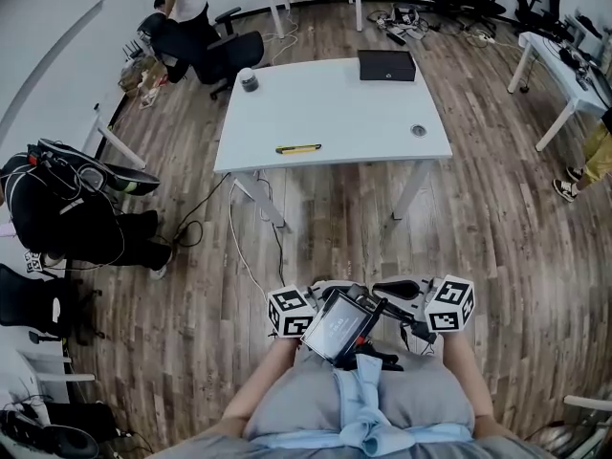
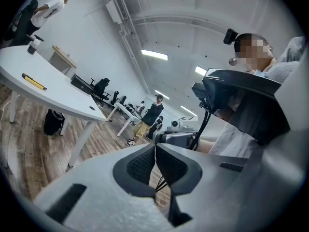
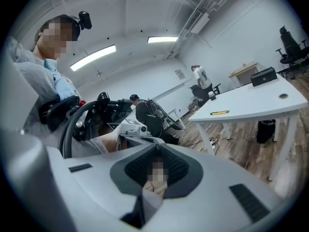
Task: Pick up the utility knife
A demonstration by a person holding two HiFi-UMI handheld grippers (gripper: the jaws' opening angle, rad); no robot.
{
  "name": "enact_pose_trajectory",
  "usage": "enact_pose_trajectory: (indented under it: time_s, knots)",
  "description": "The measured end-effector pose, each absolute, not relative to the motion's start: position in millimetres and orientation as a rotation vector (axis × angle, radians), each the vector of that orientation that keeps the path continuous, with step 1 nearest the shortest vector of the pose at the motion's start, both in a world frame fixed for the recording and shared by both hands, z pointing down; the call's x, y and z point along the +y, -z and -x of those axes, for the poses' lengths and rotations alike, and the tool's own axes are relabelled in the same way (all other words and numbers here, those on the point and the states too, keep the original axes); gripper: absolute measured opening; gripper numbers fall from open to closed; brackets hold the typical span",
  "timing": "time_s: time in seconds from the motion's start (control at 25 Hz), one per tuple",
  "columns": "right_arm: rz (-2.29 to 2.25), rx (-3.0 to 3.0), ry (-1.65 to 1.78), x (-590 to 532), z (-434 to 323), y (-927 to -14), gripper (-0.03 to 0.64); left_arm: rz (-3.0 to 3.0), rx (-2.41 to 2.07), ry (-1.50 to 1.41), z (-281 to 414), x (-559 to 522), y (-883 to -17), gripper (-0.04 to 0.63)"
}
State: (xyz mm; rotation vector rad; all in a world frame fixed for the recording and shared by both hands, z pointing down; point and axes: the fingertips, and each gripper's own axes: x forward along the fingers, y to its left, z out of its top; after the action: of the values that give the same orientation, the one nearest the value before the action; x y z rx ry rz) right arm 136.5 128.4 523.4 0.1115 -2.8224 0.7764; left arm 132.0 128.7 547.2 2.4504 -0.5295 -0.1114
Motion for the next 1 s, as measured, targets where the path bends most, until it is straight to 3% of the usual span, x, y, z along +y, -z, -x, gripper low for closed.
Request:
enact_pose_trajectory:
  time_s: [1.0]
  knots:
    - [-0.221, -2.817, -0.724, -52.8, 22.5, -515.3, 0.029, -2.51, -0.418, 0.075, 21.5, -47.9, -534.3, 0.018]
